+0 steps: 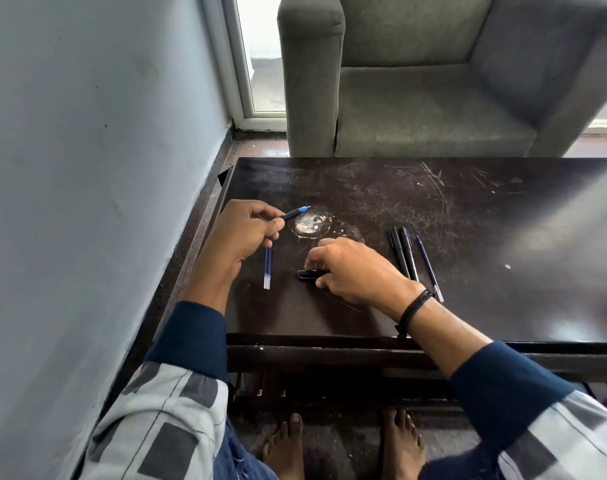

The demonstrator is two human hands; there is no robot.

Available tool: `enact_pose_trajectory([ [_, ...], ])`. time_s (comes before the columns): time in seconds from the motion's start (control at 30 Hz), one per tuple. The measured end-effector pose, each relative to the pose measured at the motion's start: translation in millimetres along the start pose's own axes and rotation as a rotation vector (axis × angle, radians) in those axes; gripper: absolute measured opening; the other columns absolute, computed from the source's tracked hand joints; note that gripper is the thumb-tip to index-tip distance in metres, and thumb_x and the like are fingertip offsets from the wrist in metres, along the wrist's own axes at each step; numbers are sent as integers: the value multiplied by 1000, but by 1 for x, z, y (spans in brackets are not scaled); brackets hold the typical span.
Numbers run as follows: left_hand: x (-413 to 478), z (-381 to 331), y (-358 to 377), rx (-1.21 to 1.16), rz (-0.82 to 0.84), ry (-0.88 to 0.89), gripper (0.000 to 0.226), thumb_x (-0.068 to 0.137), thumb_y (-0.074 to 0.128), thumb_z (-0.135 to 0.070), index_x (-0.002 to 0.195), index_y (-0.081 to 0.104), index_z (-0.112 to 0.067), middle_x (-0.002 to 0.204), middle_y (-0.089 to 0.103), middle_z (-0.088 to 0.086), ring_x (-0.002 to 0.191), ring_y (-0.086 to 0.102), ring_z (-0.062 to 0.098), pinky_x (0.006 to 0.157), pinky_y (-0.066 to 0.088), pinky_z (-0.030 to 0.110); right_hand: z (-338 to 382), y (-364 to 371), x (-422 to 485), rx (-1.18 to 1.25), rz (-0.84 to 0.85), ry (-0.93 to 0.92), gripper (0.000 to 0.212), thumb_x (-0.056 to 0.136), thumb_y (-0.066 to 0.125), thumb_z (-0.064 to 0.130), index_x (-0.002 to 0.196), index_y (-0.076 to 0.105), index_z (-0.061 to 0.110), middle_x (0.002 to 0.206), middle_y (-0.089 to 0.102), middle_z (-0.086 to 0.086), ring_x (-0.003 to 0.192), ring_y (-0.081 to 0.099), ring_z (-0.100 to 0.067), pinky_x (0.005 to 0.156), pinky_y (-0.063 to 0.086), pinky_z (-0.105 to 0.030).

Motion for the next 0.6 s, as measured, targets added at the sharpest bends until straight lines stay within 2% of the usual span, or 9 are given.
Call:
enact_pose_trajectory([
  [0.1, -1, 0, 0, 16, 16, -7, 14, 89, 70, -2, 97, 77, -12, 73, 69, 3, 60, 63, 6, 62, 55, 20, 0, 2, 0, -49, 30, -6, 25, 89, 66, 17, 113, 66, 26, 110, 60, 8, 106, 59, -20, 82, 53, -42],
  [0.2, -3, -4, 0, 29, 38, -4, 16, 90, 68, 0, 96, 76, -12, 74, 69, 4, 63, 63, 8, 62, 56, 18, 1, 1, 0, -27, 64, 7, 28, 85, 62, 17, 111, 67, 27, 96, 52, 12, 99, 60, -20, 78, 50, -35],
  [0.27, -5, -6, 0, 29, 54, 0, 17, 90, 67, 2, 96, 75, -12, 75, 69, 5, 65, 62, 9, 62, 55, 16, -4, -1, 1, 30, 101, 84, 28, 81, 64, 17, 105, 70, 29, 88, 56, 12, 91, 61, -18, 74, 45, -30],
  [0.33, -6, -6, 0, 21, 66, -6, 18, 91, 66, 3, 96, 75, -12, 75, 69, 5, 68, 64, 10, 65, 56, 18, -12, -6, 4, 226, 79, 224, 20, 78, 70, 14, 92, 70, 29, 80, 63, 11, 80, 61, -15, 72, 45, -27],
  [0.43, -7, -7, 1, 13, 81, -8, 20, 91, 65, 4, 97, 75, -12, 76, 70, 6, 71, 65, 11, 73, 57, 23, -23, -18, 6, 790, -140, 413, 21, 76, 74, 0, 78, 65, 18, 75, 68, -4, 64, 59, -17, 60, 49, -29],
  [0.5, -8, -8, 1, 12, 100, -12, 20, 91, 65, 3, 96, 75, -13, 78, 71, 8, 71, 64, 12, 75, 56, 23, -29, -26, 4, 1057, -296, 479, 21, 78, 74, -7, 79, 62, 10, 74, 68, -9, 62, 61, -16, 53, 50, -22],
  [0.6, -9, -9, 2, 13, 129, -33, 21, 91, 66, 1, 94, 76, -17, 84, 74, 11, 75, 65, 13, 73, 52, 17, -35, -31, 1, 1195, -398, 516, 18, 78, 77, -7, 86, 68, 6, 77, 70, -8, 67, 67, -15, 58, 55, -18],
])
Point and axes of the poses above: each hand's wrist, its own x-axis towards the middle knuckle, its own y-axis out of the palm, z = x × y, the point moved 2 cm from there along x, towards the middle knuckle
